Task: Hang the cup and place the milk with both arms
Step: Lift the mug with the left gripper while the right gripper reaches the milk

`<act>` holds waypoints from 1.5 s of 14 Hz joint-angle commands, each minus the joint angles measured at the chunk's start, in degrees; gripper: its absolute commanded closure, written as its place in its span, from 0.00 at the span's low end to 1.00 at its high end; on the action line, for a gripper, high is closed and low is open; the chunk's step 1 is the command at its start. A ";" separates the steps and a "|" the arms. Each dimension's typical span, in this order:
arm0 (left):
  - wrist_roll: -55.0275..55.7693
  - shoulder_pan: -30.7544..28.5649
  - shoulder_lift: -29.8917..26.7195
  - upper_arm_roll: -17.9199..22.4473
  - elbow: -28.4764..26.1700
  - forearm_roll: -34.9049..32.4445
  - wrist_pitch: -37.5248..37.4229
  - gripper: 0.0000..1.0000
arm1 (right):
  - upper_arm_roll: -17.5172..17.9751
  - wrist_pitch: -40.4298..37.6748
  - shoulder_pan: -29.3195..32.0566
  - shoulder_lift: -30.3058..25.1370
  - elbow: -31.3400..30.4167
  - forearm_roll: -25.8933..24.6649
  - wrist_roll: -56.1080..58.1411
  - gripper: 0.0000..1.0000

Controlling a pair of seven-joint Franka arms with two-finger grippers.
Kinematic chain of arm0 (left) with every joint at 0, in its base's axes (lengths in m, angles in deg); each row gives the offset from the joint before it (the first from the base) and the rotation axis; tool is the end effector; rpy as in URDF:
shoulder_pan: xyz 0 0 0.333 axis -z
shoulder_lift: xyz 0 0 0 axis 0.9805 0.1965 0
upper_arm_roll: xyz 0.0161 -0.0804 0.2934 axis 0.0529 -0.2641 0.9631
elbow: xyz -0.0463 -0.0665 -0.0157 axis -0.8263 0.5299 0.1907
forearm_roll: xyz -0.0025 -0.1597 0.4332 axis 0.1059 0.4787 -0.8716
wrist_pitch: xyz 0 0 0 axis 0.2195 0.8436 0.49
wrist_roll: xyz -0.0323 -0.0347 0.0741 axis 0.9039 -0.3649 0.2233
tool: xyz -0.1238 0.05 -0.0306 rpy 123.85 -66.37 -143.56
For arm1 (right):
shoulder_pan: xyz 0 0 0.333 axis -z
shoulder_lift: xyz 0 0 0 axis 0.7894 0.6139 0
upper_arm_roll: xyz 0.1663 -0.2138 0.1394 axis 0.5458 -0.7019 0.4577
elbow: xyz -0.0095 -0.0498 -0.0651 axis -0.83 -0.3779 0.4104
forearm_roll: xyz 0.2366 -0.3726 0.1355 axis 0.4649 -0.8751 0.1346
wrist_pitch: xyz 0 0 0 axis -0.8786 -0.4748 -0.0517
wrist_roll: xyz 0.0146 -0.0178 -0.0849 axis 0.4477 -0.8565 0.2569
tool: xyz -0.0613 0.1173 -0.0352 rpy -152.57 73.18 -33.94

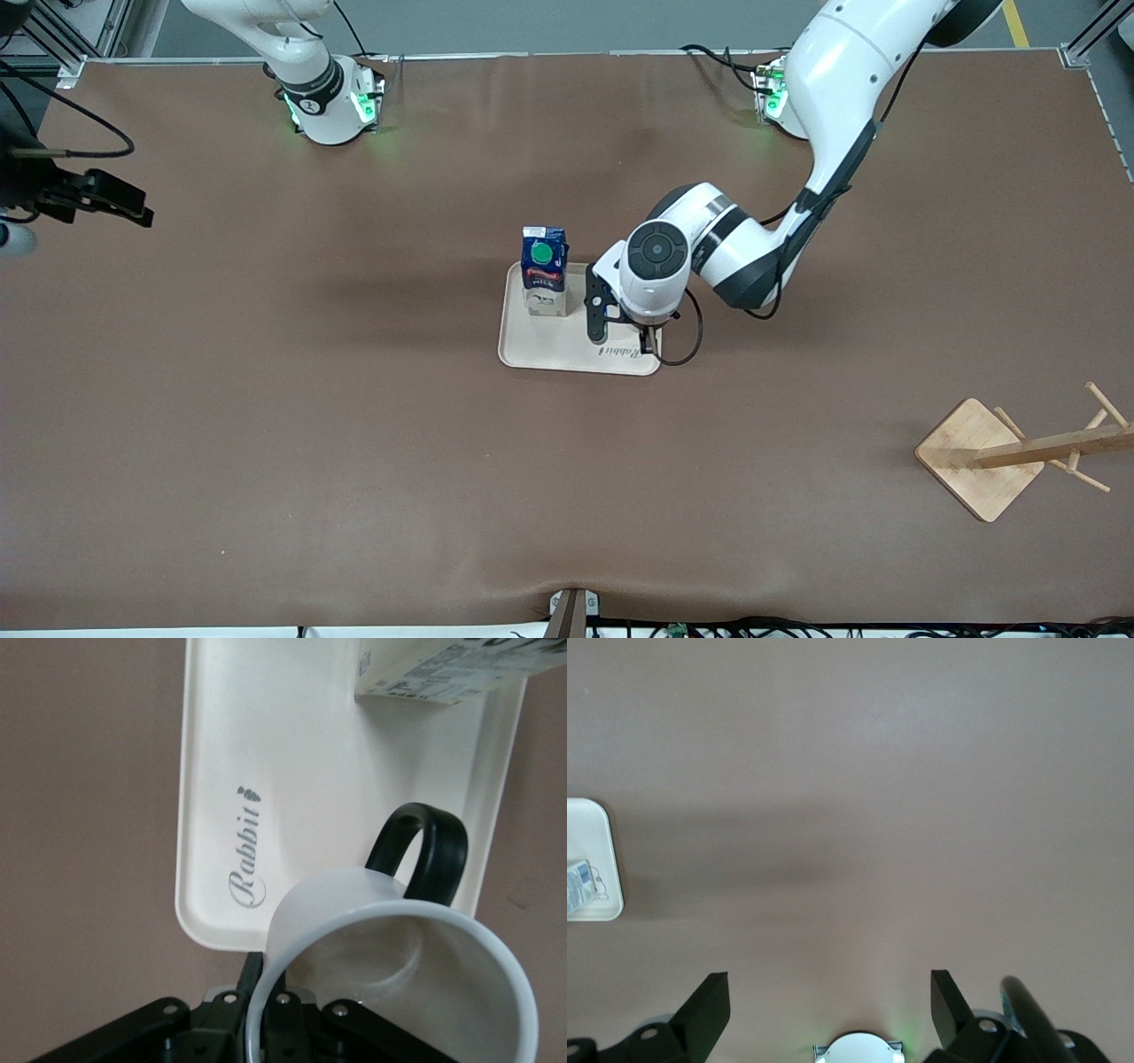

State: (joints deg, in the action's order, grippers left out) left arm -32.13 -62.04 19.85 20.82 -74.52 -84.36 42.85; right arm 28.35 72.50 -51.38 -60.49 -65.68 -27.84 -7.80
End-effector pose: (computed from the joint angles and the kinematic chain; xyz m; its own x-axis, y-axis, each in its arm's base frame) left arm 0.5818 -0.4435 0.2140 0.0383 -0.9973 -0.0629 -0.9960 -0.0431 0.0782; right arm 0.6113 0.0001 0.5697 0.9838 -0.0504 -0.1719 -0.0486 -0.9987 0.0149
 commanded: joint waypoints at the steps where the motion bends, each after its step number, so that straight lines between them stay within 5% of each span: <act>1: 0.33 -1.85 -1.37 0.00 3.81 2.65 -6.29 1.00 | -0.08 -3.52 -2.76 4.31 0.66 0.03 -0.48 0.00; 10: 22.00 -10.55 -9.62 0.18 5.41 5.20 -13.95 1.00 | 0.01 1.01 -17.86 5.54 -2.24 12.86 -19.90 0.00; 15: 32.50 -17.84 -16.13 0.18 5.14 6.96 -17.82 1.00 | -0.08 19.09 -34.03 6.16 -11.10 13.48 -37.64 0.00; 21: 31.71 -29.18 -21.41 0.09 4.53 6.87 -21.61 1.00 | 0.01 32.56 -42.05 11.95 -12.87 13.66 -44.51 0.00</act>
State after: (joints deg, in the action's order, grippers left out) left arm -0.66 -87.87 0.55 21.29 -68.48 -78.47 21.59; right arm 29.14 102.58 -91.86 -49.89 -78.70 -14.99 -50.52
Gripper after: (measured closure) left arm 0.956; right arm 0.000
